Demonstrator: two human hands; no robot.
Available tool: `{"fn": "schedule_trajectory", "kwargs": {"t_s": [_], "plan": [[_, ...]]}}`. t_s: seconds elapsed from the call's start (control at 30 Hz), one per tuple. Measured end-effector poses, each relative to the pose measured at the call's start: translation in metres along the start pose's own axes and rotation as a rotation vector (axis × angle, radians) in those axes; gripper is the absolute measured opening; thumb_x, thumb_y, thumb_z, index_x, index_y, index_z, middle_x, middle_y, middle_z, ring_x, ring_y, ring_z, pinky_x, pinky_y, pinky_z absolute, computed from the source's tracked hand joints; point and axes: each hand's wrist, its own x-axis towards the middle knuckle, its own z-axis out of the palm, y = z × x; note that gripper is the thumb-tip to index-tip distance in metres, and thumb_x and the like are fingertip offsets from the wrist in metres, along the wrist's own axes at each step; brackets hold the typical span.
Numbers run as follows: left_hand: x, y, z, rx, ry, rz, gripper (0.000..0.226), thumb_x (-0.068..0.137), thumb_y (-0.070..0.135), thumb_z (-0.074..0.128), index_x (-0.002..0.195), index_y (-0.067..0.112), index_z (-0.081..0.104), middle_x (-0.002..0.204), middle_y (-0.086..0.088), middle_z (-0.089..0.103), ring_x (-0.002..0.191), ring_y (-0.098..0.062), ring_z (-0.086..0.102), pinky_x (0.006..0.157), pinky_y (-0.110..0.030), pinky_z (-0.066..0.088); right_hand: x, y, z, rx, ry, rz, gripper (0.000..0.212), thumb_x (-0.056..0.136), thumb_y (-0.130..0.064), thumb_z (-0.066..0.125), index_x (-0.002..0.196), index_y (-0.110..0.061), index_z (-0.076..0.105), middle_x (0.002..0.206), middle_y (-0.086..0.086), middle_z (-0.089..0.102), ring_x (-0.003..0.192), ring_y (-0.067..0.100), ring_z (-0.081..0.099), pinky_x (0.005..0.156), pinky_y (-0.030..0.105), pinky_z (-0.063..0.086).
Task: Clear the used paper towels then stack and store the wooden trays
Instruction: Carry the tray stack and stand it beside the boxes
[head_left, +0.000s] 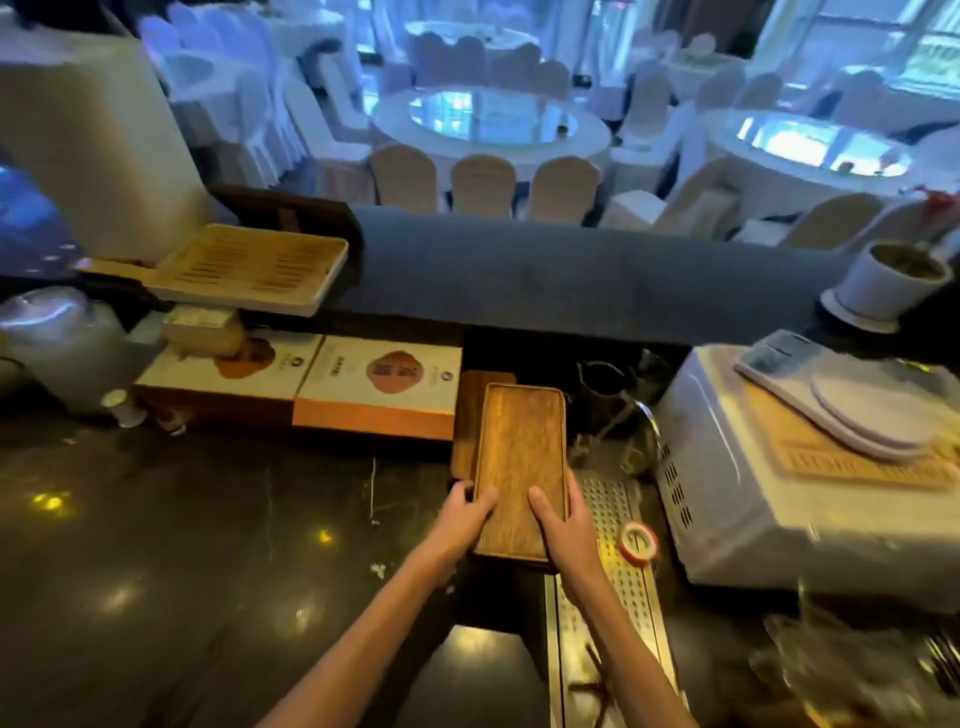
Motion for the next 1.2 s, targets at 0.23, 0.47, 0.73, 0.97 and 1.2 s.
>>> {"fn": "schedule_trajectory", "kwargs": {"t_s": [0.23, 0.47, 0.73, 0.97, 1.2], "plan": [[0.077, 0.017, -0.009, -0.046, 0.143, -0.12, 0.038, 0.1, 0.033, 0.046, 0.135, 0.017, 0.048, 0.121, -0.007, 0.061, 0.105, -0.022, 0.064, 0.083, -0.038, 0.06, 0.134, 0.021, 0.029, -0.062, -0.032, 0.043, 0.045, 0.094, -0.027, 0.061, 0.136, -0.022, 0.045, 0.123, 0.005, 0.062, 0.1, 0.002, 0.061, 0.07, 0.009, 0.05], [0.122, -0.008, -0.008, 0.102, 0.377, -0.105, 0.042, 0.1, 0.041, 0.044, 0.137, 0.024, 0.051, 0.121, -0.007, 0.038, 0.105, -0.024, 0.056, 0.099, -0.045, 0.051, 0.18, 0.054, 0.053, -0.077, -0.027, 0.111, 0.052, 0.095, -0.029, 0.059, 0.142, -0.023, 0.038, 0.125, 0.001, 0.058, 0.117, 0.022, 0.059, 0.1, 0.043, 0.049], [0.13, -0.016, 0.008, -0.135, 0.382, -0.133, 0.045, 0.102, 0.039, 0.04, 0.145, 0.029, 0.039, 0.143, -0.007, 0.035, 0.116, -0.016, 0.044, 0.112, -0.04, 0.036, 0.189, 0.056, 0.055, -0.487, 0.072, 0.115, 0.06, 0.092, -0.041, 0.057, 0.146, -0.021, 0.037, 0.149, 0.01, 0.034, 0.135, 0.033, 0.033, 0.112, 0.048, 0.032], [0.134, 0.003, 0.041, -1.014, 0.294, -0.339, 0.062, 0.096, 0.043, 0.052, 0.149, 0.018, 0.03, 0.142, -0.018, 0.049, 0.132, -0.037, 0.046, 0.115, -0.052, 0.032, 0.191, 0.064, 0.052, 0.069, -0.102, 0.225, 0.073, 0.097, -0.037, 0.054, 0.155, -0.03, 0.011, 0.134, 0.0, 0.051, 0.111, 0.017, 0.058, 0.095, 0.038, 0.052], [0.163, 0.024, 0.033, -1.245, 0.17, -0.285, 0.06, 0.095, 0.057, 0.039, 0.14, 0.017, 0.047, 0.14, -0.021, 0.051, 0.13, -0.042, 0.046, 0.114, -0.058, 0.029, 0.235, 0.062, 0.054, 0.199, -0.145, 0.246, 0.047, 0.097, -0.032, 0.055, 0.14, -0.03, 0.038, 0.132, 0.004, 0.057, 0.115, 0.02, 0.06, 0.089, 0.035, 0.053]]}}
